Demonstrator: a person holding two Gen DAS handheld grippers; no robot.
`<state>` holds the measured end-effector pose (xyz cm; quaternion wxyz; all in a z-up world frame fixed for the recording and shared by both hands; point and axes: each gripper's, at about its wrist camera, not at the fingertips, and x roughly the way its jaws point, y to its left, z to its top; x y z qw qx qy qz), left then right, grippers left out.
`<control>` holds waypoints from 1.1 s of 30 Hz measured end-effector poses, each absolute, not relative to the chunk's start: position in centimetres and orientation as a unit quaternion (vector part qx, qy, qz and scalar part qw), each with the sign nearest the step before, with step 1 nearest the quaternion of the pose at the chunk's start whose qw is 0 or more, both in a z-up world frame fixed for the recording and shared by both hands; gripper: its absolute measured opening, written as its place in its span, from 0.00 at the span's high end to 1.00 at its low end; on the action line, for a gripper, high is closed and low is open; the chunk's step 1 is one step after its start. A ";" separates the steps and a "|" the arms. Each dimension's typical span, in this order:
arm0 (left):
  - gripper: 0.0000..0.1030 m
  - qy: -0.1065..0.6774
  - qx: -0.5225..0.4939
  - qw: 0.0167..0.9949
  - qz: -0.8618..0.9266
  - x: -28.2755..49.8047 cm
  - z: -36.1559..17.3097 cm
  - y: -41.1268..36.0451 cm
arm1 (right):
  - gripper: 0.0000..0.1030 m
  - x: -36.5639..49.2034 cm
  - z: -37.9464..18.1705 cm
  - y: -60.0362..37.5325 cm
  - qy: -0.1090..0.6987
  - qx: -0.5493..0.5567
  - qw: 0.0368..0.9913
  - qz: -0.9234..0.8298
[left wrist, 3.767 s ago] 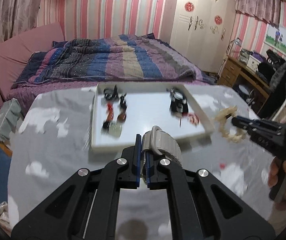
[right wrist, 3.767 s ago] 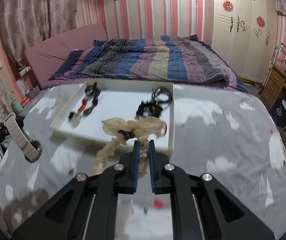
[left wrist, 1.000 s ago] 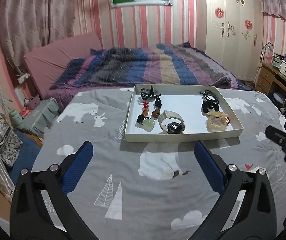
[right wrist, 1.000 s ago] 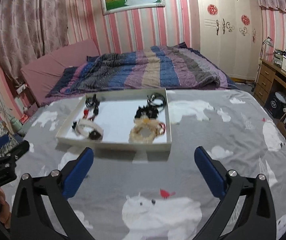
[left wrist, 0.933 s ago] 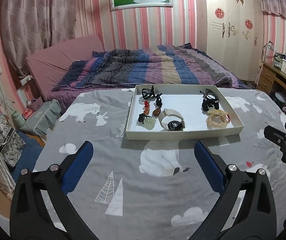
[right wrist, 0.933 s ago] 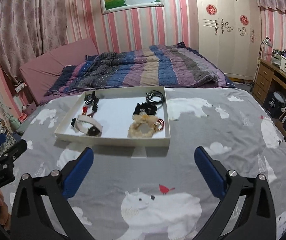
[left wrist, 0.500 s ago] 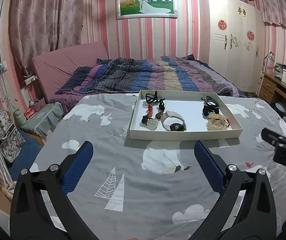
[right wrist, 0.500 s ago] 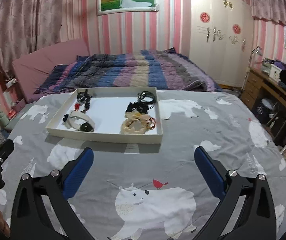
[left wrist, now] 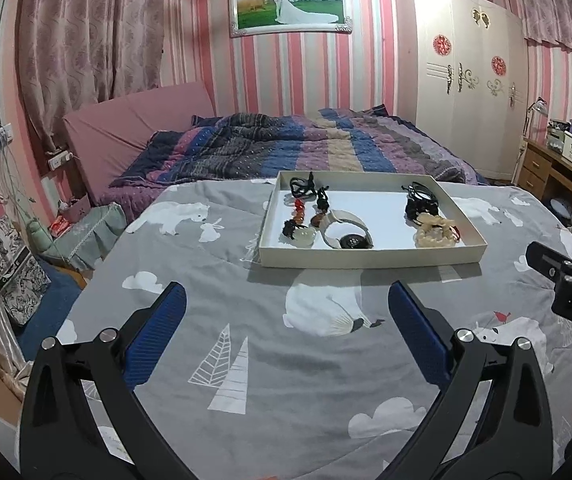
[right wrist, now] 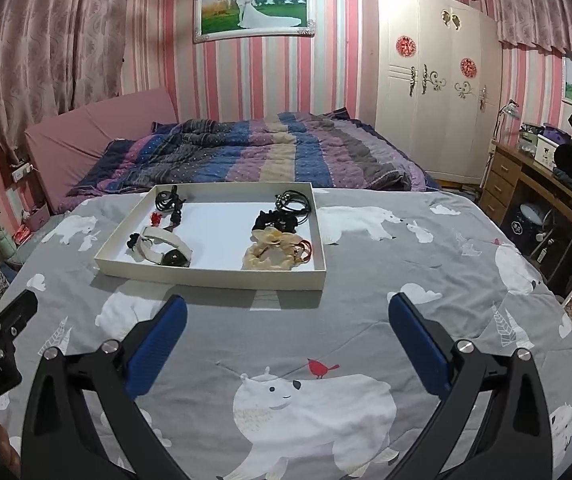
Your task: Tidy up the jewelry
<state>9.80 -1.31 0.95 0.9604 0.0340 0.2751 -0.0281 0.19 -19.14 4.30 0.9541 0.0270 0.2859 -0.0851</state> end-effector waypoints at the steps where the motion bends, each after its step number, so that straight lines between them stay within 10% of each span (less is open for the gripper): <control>1: 0.03 0.276 0.034 0.960 -0.029 9.8 0.9 -1.3 | 0.02 0.1 4.3 -19.2 0.284 0.026 0.954 -0.087; 33: 0.03 0.281 0.019 0.959 -0.032 9.8 0.7 -0.9 | 0.02 -0.8 4.5 -18.5 0.264 0.016 0.960 -0.091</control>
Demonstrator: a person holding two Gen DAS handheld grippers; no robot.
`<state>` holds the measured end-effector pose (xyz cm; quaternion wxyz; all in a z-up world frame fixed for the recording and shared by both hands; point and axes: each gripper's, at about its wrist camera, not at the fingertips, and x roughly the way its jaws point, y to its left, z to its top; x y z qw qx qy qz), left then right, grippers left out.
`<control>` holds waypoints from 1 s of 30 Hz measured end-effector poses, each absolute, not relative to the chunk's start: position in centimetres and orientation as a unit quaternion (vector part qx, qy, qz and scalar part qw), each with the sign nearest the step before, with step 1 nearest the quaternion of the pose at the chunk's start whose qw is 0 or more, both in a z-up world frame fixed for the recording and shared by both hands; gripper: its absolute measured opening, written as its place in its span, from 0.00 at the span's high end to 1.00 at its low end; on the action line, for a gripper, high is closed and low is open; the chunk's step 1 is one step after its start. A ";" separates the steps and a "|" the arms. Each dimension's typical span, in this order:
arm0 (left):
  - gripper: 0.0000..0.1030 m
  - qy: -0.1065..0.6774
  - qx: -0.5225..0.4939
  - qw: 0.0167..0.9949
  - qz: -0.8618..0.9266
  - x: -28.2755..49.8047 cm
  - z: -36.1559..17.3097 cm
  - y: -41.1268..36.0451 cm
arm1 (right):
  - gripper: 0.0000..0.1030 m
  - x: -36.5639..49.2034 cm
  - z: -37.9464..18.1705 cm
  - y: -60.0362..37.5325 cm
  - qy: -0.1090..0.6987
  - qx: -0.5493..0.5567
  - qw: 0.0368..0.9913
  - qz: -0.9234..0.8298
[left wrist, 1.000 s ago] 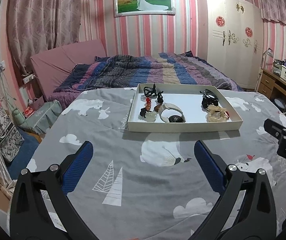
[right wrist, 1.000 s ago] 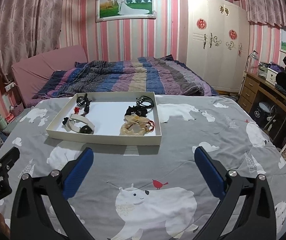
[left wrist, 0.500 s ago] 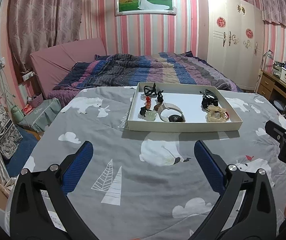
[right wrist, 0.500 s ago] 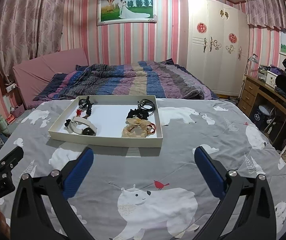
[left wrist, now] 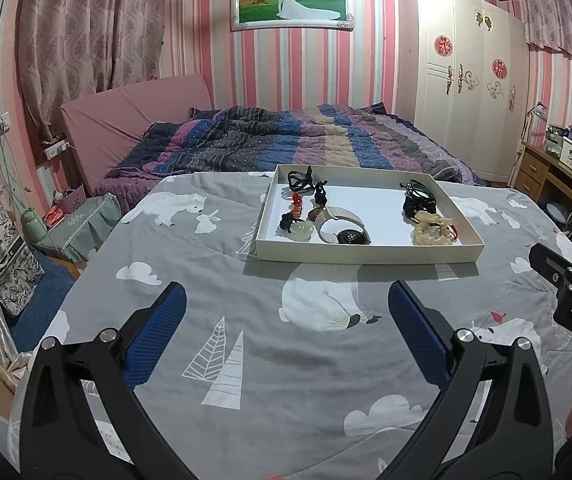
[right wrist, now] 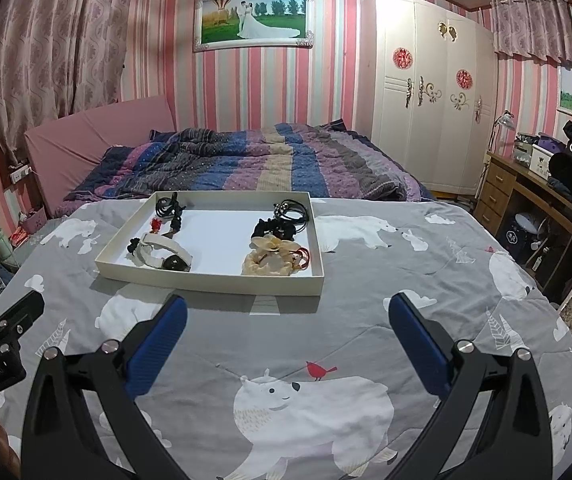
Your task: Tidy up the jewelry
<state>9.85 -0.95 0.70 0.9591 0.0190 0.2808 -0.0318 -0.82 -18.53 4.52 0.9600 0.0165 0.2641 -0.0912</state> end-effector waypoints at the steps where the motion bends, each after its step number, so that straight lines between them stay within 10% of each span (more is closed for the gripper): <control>1: 0.03 0.281 0.018 0.959 -0.032 9.8 0.7 -0.9 | 0.02 -0.8 4.5 -18.5 0.264 0.017 0.960 -0.091; 30: 0.03 0.280 0.027 0.959 -0.033 9.7 0.7 -0.9 | 0.02 -0.3 4.1 -18.7 0.270 0.015 0.958 -0.099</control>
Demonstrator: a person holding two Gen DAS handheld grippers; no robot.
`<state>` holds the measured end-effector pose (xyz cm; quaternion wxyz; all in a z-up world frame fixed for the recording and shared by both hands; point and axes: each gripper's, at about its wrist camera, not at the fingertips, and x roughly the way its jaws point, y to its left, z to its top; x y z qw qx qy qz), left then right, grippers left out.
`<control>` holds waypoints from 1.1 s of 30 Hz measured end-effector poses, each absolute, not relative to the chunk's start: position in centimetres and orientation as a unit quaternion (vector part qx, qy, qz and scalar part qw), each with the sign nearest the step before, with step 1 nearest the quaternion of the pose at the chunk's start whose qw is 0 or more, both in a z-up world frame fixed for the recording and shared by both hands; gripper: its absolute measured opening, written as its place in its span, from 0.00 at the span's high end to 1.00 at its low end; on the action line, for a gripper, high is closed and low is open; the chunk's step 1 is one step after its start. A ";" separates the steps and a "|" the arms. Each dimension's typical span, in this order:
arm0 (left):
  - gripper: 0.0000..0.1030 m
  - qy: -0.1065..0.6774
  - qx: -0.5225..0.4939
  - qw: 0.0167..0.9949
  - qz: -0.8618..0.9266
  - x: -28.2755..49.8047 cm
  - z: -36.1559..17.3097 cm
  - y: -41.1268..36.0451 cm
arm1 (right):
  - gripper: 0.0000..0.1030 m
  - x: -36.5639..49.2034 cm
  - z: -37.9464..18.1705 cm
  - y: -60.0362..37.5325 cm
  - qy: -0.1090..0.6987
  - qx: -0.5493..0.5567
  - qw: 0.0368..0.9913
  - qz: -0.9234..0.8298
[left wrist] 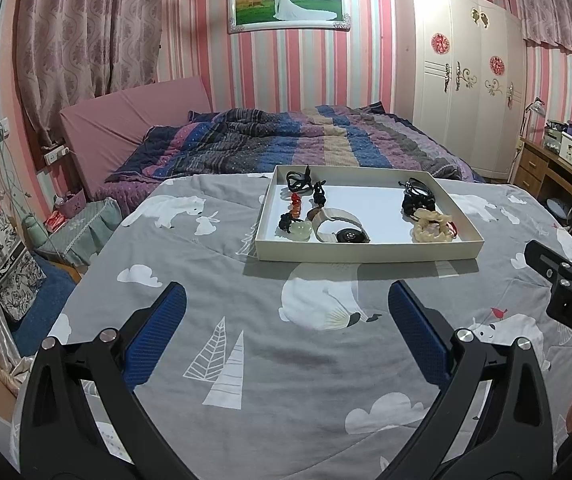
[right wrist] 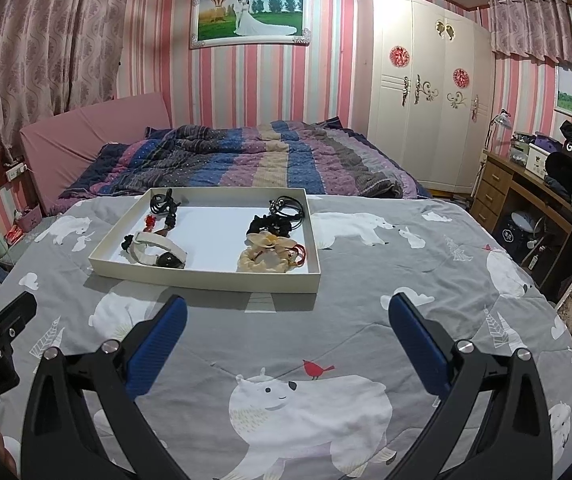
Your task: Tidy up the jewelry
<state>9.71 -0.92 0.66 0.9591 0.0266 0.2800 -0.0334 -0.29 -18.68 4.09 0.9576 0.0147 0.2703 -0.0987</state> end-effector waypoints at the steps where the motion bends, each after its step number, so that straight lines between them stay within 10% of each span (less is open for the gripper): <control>1: 0.03 0.280 0.027 0.959 -0.033 9.7 0.7 -0.9 | 0.02 -0.3 4.1 -18.7 0.270 0.015 0.958 -0.098; 33: 0.03 0.272 0.028 0.962 -0.029 9.8 0.8 -0.7 | 0.02 -0.3 4.1 -18.7 0.271 0.016 0.957 -0.099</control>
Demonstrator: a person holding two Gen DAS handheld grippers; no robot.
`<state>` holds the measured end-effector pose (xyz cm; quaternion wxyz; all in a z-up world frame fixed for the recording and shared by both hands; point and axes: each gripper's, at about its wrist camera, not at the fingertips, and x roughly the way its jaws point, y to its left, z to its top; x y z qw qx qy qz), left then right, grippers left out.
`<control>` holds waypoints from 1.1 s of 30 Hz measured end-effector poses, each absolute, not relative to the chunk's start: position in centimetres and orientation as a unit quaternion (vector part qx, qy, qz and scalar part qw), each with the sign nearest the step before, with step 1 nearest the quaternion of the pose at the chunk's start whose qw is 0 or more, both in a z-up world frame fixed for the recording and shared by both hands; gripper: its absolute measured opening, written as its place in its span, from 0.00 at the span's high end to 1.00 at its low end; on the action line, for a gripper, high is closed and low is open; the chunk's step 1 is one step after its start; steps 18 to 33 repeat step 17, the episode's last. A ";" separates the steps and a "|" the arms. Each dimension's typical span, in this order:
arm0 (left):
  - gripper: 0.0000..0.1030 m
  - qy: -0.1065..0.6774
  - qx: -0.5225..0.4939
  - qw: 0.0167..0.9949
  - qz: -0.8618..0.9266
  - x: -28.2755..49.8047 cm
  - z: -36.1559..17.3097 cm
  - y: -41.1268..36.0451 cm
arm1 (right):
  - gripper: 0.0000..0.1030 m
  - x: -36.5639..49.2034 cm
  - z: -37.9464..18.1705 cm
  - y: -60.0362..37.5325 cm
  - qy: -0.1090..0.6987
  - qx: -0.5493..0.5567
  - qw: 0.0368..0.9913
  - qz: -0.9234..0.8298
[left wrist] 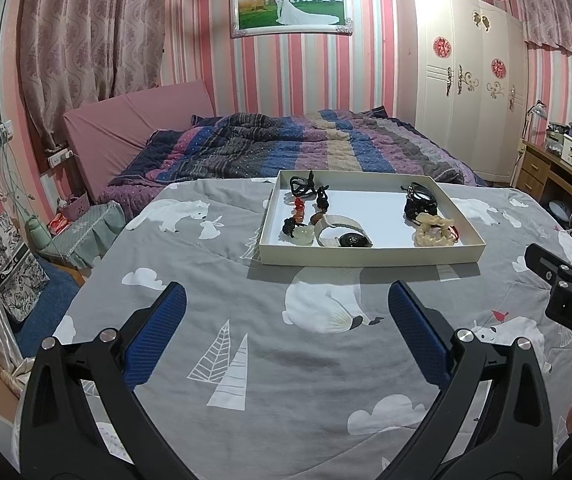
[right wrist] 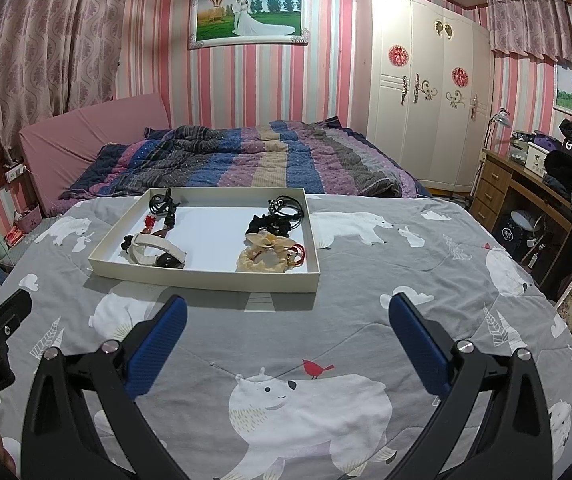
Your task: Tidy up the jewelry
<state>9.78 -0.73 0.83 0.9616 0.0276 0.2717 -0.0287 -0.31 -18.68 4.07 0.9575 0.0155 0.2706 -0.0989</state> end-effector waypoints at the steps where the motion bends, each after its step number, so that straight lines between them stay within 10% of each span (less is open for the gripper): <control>1: 0.03 0.272 0.027 0.962 -0.029 9.7 0.9 -0.8 | 0.02 -0.3 4.0 -18.7 0.271 0.016 0.957 -0.099; 33: 0.03 0.281 0.017 0.959 -0.029 9.8 1.0 -0.5 | 0.02 -0.3 4.0 -18.7 0.270 0.015 0.958 -0.100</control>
